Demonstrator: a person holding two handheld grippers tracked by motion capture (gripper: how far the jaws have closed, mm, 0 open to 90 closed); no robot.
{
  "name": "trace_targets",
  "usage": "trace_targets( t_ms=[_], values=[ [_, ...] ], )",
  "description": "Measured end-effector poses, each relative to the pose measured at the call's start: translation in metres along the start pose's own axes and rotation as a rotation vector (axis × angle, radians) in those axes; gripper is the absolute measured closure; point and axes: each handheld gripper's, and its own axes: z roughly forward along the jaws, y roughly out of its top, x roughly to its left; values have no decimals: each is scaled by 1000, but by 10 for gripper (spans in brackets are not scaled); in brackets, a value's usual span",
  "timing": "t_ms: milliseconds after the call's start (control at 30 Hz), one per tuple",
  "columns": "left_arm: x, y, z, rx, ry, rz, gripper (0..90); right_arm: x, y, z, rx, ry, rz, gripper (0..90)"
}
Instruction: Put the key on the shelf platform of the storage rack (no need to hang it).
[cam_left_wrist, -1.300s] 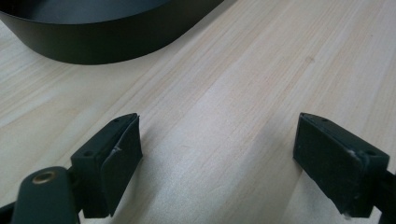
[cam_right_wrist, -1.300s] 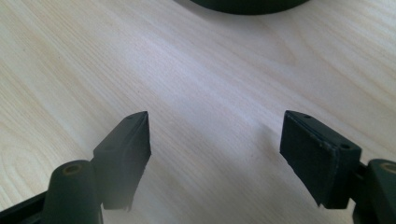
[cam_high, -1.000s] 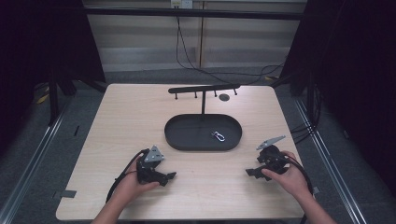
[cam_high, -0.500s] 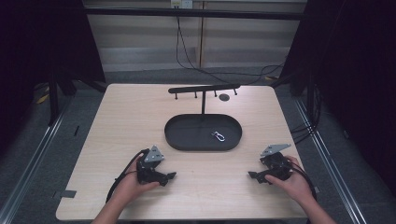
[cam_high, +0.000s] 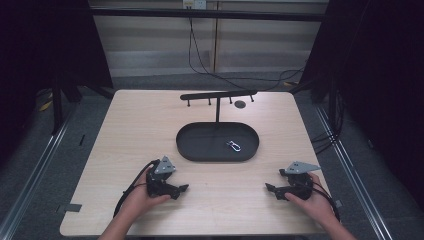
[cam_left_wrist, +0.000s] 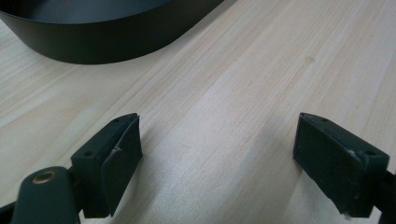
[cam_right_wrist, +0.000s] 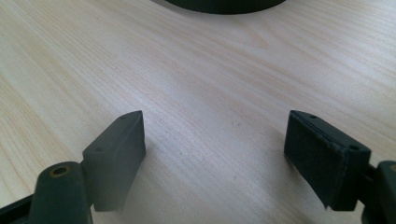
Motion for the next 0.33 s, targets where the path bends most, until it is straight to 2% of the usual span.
trace_targets(
  t_ms=[133,167,333],
  values=[
    [0,0,0,2,1,3,150,0,0,0,1,-2,2,186],
    [0,0,0,1,0,2,149,0,0,0,8,-11,14,159],
    [0,0,0,2,1,3,149,1,1,2,16,-29,28,140]
  ],
)
